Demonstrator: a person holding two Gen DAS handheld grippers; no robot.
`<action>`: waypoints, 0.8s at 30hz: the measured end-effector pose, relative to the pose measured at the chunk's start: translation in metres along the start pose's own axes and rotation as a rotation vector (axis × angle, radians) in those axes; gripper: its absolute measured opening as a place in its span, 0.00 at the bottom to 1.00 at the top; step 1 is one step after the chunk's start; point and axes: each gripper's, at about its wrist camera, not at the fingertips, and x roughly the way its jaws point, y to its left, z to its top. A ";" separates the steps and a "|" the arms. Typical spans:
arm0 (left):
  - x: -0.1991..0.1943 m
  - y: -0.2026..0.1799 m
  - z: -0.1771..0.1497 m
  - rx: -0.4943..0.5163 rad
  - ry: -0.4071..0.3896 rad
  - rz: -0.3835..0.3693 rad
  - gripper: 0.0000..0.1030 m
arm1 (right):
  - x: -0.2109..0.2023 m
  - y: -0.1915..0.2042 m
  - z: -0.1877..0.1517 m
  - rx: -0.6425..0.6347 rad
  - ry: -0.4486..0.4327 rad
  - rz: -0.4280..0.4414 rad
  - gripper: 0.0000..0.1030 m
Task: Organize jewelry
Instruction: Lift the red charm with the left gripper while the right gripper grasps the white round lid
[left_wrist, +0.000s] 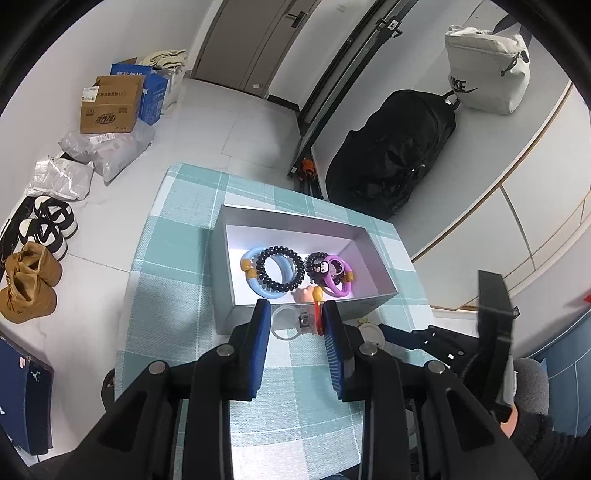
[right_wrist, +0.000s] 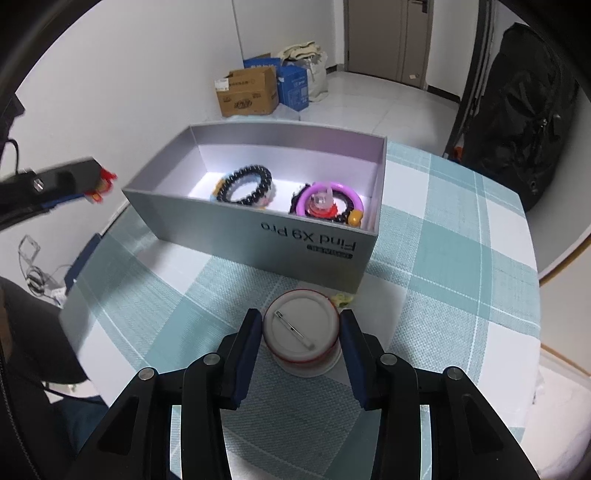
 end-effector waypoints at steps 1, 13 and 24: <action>0.000 0.000 0.000 -0.004 0.001 -0.002 0.22 | -0.003 -0.001 0.000 0.001 -0.008 0.006 0.40; 0.006 -0.021 0.003 0.041 -0.009 0.001 0.22 | -0.034 -0.007 0.008 0.046 -0.100 0.074 0.40; 0.016 -0.035 0.006 0.041 -0.006 0.006 0.22 | -0.067 -0.017 0.016 0.094 -0.198 0.135 0.40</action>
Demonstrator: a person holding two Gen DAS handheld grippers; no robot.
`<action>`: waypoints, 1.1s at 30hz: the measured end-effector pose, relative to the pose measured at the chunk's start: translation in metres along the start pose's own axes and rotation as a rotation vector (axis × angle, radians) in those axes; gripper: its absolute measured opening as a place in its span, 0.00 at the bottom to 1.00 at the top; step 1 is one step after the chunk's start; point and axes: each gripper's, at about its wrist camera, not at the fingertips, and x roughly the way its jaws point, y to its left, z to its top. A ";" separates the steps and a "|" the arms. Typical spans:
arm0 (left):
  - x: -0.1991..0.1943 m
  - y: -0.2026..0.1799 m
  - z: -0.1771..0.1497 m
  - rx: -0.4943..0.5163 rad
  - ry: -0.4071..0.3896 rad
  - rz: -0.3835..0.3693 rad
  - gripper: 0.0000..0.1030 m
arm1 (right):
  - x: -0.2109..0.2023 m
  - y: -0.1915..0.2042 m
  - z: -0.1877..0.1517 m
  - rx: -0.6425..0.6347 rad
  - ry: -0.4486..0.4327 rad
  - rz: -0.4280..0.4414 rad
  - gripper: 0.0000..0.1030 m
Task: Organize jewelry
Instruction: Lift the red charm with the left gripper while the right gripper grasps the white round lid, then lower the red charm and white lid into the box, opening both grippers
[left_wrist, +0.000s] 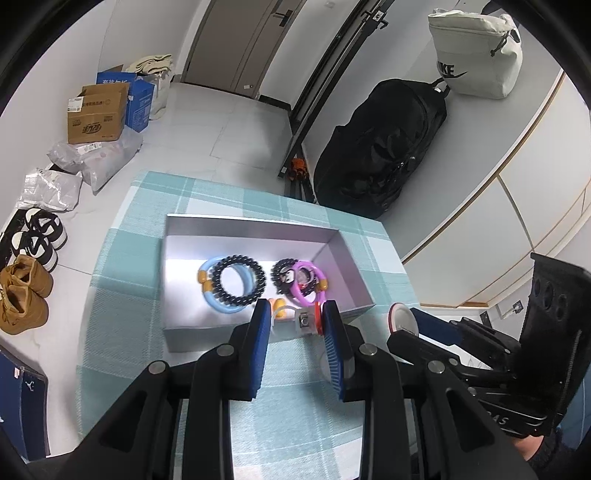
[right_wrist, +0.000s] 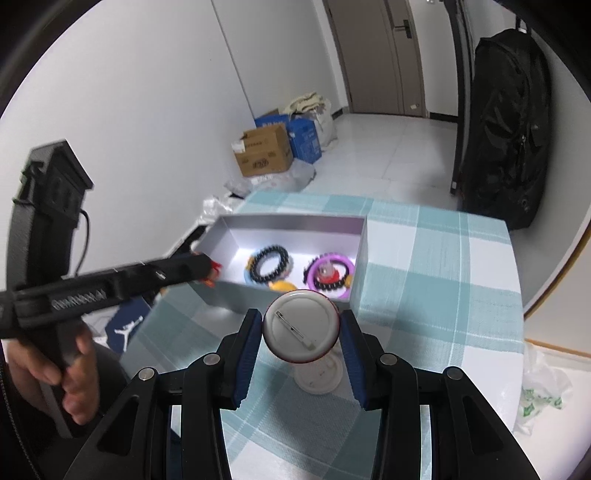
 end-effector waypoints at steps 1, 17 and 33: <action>0.000 -0.001 0.001 -0.002 -0.003 -0.002 0.22 | -0.002 0.000 0.002 0.002 -0.009 0.004 0.40; 0.015 -0.003 0.018 -0.053 0.001 0.051 0.22 | -0.004 -0.004 0.040 0.066 -0.075 0.082 0.40; 0.050 0.009 0.037 -0.070 0.054 0.109 0.22 | 0.049 -0.027 0.060 0.152 0.003 0.131 0.40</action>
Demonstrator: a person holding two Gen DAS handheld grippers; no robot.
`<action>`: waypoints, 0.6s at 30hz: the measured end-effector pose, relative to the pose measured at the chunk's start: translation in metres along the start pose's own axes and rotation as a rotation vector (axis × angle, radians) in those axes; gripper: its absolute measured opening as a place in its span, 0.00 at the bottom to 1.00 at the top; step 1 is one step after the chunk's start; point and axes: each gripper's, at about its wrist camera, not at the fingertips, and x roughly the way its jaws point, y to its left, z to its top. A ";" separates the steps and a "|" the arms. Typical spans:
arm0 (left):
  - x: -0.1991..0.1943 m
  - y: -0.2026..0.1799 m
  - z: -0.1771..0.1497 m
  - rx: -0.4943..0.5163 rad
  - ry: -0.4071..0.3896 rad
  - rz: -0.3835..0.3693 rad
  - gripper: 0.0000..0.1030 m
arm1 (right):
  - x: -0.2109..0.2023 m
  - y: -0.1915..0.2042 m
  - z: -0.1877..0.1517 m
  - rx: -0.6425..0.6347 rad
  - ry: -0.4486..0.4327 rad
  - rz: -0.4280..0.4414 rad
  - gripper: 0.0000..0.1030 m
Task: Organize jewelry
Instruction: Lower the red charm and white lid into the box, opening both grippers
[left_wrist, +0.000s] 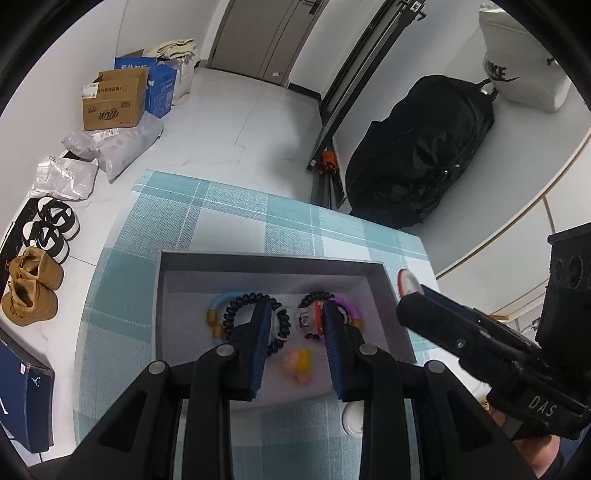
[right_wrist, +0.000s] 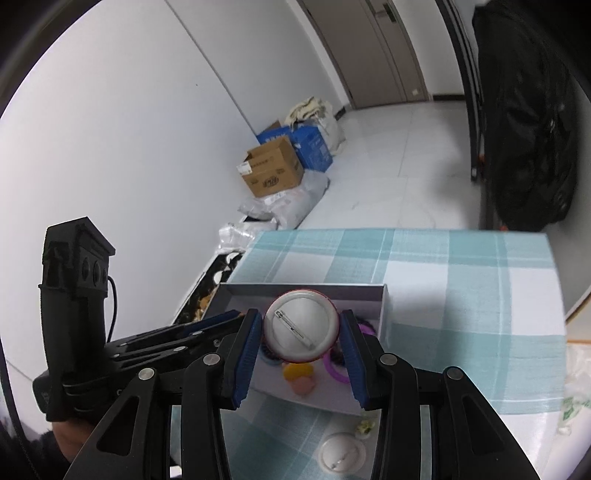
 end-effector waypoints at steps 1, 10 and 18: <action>0.000 0.001 0.000 0.000 0.002 0.000 0.22 | 0.002 -0.001 0.000 0.000 0.005 -0.001 0.40; 0.011 0.002 0.002 -0.012 0.035 0.014 0.22 | 0.016 -0.005 0.000 0.016 0.042 0.000 0.40; 0.009 0.004 0.003 -0.016 0.021 0.024 0.22 | 0.013 -0.005 -0.002 0.015 0.034 -0.015 0.41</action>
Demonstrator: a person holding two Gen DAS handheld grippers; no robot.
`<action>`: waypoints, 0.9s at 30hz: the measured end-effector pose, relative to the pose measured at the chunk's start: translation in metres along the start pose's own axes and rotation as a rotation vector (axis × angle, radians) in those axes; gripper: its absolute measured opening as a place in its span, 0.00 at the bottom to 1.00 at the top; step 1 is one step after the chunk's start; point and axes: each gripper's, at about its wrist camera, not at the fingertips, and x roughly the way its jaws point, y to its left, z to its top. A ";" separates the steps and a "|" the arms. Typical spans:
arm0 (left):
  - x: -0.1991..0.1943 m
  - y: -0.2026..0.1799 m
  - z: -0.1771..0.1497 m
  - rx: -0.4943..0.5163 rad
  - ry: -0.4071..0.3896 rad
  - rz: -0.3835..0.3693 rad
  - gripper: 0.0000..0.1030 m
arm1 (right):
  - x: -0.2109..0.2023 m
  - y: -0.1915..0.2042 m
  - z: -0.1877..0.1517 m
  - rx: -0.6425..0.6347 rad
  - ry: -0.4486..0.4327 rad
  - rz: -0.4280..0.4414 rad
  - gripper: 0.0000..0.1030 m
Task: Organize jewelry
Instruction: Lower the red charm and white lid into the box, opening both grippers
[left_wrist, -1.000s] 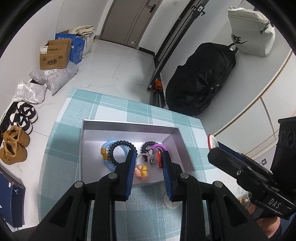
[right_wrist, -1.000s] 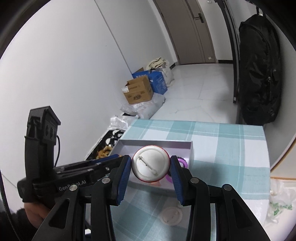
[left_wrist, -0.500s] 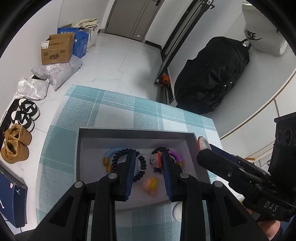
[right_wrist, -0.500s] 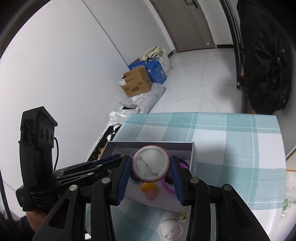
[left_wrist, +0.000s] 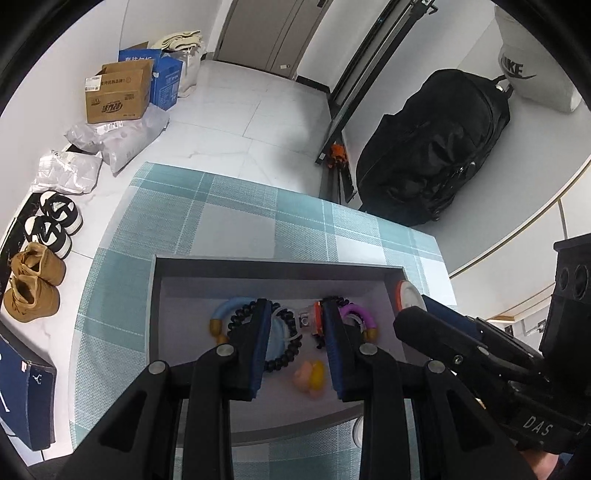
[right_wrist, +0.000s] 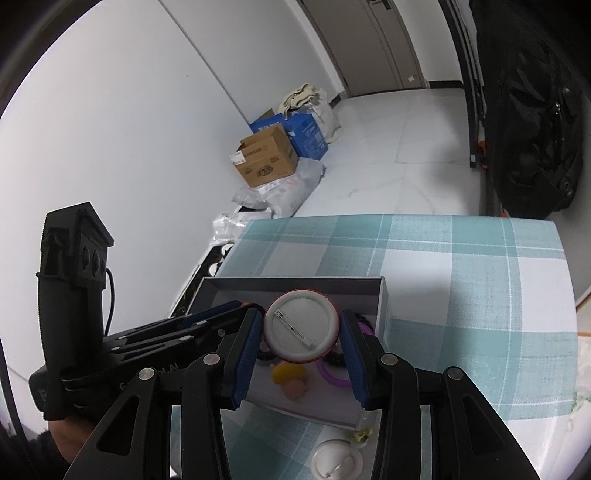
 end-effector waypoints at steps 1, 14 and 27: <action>0.000 -0.001 0.000 -0.001 -0.004 -0.002 0.23 | 0.000 0.000 0.001 -0.003 -0.002 -0.001 0.41; -0.008 -0.002 0.000 -0.027 0.009 -0.034 0.31 | -0.019 0.003 0.001 -0.038 -0.071 -0.060 0.54; -0.034 -0.013 -0.015 0.031 -0.067 -0.013 0.37 | -0.047 0.013 -0.003 -0.066 -0.146 -0.058 0.65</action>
